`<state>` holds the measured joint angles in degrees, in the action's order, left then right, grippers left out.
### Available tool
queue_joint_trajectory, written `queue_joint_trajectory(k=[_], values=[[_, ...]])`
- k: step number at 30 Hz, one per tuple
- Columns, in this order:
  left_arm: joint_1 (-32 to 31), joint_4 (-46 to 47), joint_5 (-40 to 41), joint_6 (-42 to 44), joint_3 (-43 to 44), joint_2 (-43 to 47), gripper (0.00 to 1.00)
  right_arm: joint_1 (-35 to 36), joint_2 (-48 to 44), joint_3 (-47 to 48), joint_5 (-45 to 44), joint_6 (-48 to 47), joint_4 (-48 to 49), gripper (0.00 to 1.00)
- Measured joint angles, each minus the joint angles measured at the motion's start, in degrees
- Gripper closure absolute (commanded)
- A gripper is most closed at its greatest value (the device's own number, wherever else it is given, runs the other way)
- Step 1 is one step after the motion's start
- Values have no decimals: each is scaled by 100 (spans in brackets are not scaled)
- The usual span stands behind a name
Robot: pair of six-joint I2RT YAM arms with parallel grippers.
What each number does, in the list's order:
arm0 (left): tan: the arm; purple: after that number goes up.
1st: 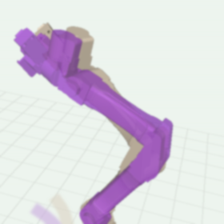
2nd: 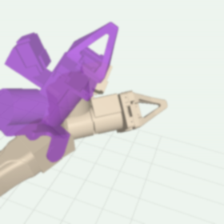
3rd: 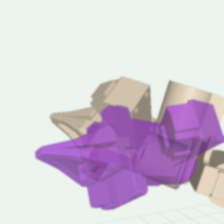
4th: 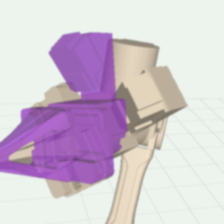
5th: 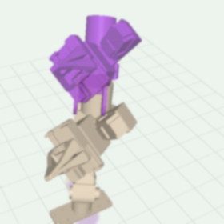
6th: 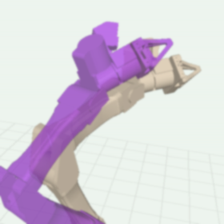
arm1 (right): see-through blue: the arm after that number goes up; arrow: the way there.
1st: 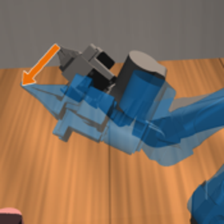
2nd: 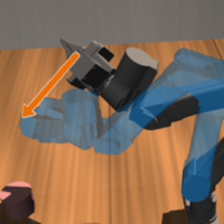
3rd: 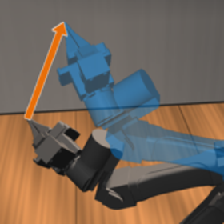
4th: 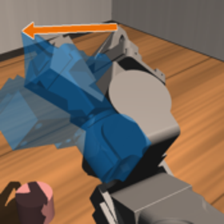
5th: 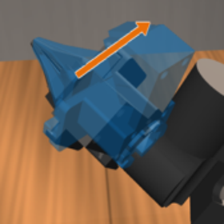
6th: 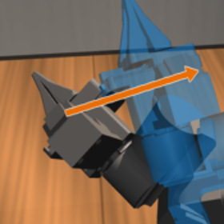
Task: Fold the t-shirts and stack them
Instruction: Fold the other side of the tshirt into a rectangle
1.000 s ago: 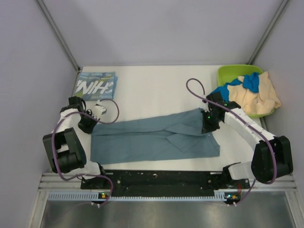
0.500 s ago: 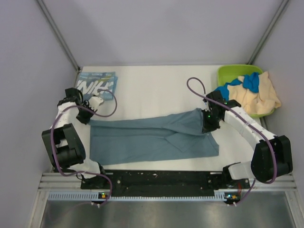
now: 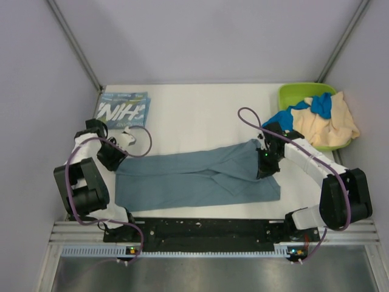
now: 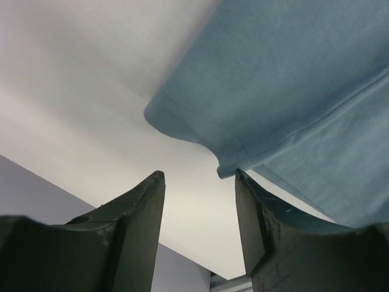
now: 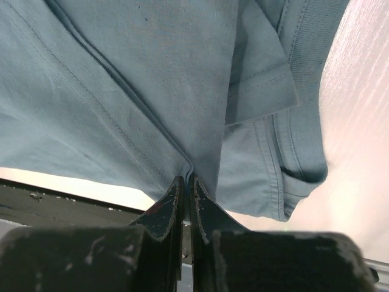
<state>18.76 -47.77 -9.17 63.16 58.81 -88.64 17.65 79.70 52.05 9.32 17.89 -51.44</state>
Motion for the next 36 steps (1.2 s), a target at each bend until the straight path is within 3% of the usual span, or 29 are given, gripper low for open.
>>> queue_joint_trajectory(k=[2, 6, 8, 10, 14, 19, 28, 36], values=[[24, -214, -24, 118, 87, 11, 44, -2, 0, 0, 37, 20, 2, 100], [-15, -723, -245, 173, 614, 96, 64, 0, 0, 0, 39, 20, 4, 100], [-184, -898, -422, -90, 1071, 118, 67, 0, 0, 2, 39, 20, 4, 100], [-715, -918, -671, -481, 1491, 164, 64, 0, 0, 2, 35, 17, 4, 100], [-2736, -240, -1519, -1886, 1709, 179, 64, 0, 2, -4, 48, 26, 98, 100], [-4411, 595, -2457, -3526, 2186, -693, 65, -2, 46, -420, 190, 243, 651, 100], [-6074, 2323, -2750, -5130, 2597, -2186, 66, -380, -120, -1349, 420, 1012, 1569, 100], [-6424, 2695, -2577, -5536, 2883, -3263, 62, -479, -197, -1493, 557, 1222, 1858, 100]])
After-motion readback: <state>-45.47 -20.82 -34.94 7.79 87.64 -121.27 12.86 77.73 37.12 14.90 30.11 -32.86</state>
